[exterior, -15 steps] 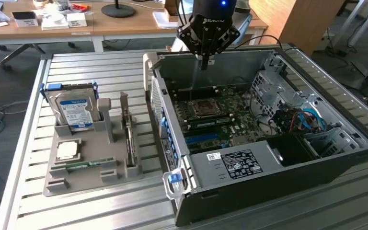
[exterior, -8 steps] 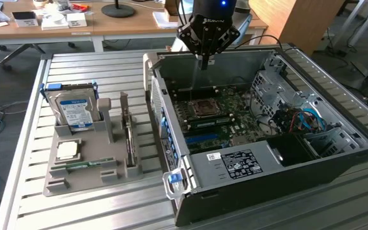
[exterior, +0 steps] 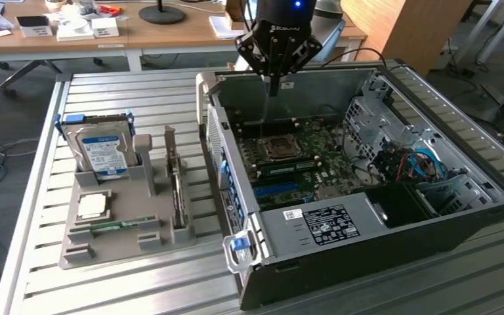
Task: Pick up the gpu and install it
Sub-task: 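Reach for the gpu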
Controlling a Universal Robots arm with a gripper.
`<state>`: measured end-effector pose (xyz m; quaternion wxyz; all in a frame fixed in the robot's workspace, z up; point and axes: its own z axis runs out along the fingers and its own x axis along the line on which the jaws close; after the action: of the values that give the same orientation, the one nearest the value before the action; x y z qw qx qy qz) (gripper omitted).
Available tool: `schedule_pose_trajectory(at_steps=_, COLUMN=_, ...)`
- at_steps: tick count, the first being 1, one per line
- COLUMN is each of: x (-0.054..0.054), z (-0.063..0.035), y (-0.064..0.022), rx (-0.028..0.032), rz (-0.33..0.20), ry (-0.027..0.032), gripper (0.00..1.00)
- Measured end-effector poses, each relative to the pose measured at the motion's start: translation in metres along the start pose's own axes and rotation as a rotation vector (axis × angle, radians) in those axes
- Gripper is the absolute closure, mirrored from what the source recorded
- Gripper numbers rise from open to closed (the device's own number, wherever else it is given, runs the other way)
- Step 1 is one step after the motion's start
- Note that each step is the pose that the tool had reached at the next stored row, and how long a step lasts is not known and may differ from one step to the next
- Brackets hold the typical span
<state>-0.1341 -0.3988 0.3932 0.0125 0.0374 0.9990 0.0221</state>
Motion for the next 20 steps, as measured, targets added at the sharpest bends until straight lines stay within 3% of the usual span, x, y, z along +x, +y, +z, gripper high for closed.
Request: schedule_pose_trajectory(at_steps=20, x=0.039, z=-0.0007, y=-0.003, rx=0.0, rz=0.0, ry=0.0, gripper=0.89)
